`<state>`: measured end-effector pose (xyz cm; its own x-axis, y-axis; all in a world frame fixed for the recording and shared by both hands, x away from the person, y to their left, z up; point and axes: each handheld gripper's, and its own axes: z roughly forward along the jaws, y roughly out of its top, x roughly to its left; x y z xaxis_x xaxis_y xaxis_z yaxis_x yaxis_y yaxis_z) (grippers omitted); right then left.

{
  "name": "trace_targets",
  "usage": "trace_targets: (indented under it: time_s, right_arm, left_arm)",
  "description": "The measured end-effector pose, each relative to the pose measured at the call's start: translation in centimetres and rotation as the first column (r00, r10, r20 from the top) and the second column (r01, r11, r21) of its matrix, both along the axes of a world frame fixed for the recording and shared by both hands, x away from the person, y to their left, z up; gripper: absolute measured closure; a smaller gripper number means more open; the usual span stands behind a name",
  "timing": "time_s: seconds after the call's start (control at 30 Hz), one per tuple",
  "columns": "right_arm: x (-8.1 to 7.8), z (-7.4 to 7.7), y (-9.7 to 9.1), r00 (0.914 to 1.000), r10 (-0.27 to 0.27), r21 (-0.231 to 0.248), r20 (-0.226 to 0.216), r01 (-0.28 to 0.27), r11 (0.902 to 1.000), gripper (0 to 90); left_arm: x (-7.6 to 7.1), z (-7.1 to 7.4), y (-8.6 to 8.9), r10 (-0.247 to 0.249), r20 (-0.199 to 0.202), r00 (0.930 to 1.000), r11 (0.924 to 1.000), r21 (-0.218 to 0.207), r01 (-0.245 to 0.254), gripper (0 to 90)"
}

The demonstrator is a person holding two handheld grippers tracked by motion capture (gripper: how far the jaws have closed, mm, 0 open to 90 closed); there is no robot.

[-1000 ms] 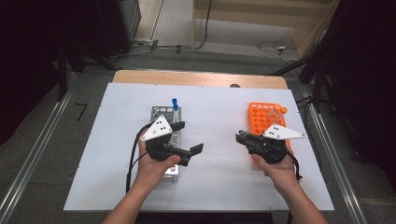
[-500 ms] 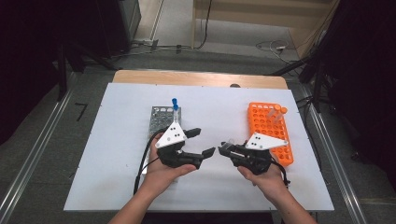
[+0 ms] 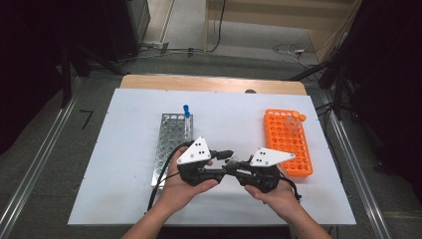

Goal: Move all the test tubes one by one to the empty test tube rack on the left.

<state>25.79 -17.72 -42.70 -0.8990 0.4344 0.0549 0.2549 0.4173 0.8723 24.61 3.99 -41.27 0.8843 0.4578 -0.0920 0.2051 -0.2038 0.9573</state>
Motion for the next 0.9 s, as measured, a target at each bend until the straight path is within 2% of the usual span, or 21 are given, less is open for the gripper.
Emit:
trace_targets:
  time_s: [0.17, 0.37, 0.57, 0.7, 0.77, 0.83, 0.9]
  right_arm:
    - [-0.1, 0.0, 0.2, 0.9999, 0.015, -0.002, -0.005, -0.015, 0.9999, 74.1]
    - [0.0, 0.0, 0.1, 0.9995, 0.024, 0.0, -0.02, -0.024, 0.9997, 73.8]
    - [0.0, 0.1, -0.1, 0.9994, 0.033, 0.005, -0.011, -0.033, 0.9994, 72.9]
    - [0.3, 0.3, -0.5, 0.9994, 0.032, 0.02, -0.016, -0.032, 0.9993, 67.7]
    - [0.4, 0.4, -0.8, 0.9991, 0.034, 0.032, -0.024, -0.033, 0.9989, 61.9]
    - [0.7, 0.5, -1.2, 0.9988, 0.036, 0.042, -0.034, -0.035, 0.9985, 53.7]
    - [0.9, 0.5, -1.7, 0.9987, 0.034, 0.048, -0.037, -0.032, 0.9984, 40.2]
  left_arm:
    - [0.0, -0.1, 0.0, -0.02, 0.001, 0.9998, 0.9997, 0.014, 0.02, 71.1]
    - [-0.1, -0.1, 0.0, 0.003, 0.038, 0.9993, 0.9991, 0.041, -0.005, 75.9]
    - [0.0, 0.1, 0.4, 0.011, 0.026, 0.9996, 0.9998, 0.018, -0.011, 77.1]
    - [0.2, 0.2, 1.0, 0.035, 0.022, 0.9991, 0.9994, 0.002, -0.035, 77.1]
    - [0.4, 0.3, 1.4, 0.051, 0.021, 0.9985, 0.9987, -0.005, -0.051, 77.1]
    - [0.5, 0.4, 1.9, 0.067, 0.022, 0.9975, 0.9977, -0.015, -0.067, 77.1]
    - [0.7, 0.5, 2.3, 0.083, 0.021, 0.9963, 0.9964, -0.018, -0.083, 77.1]
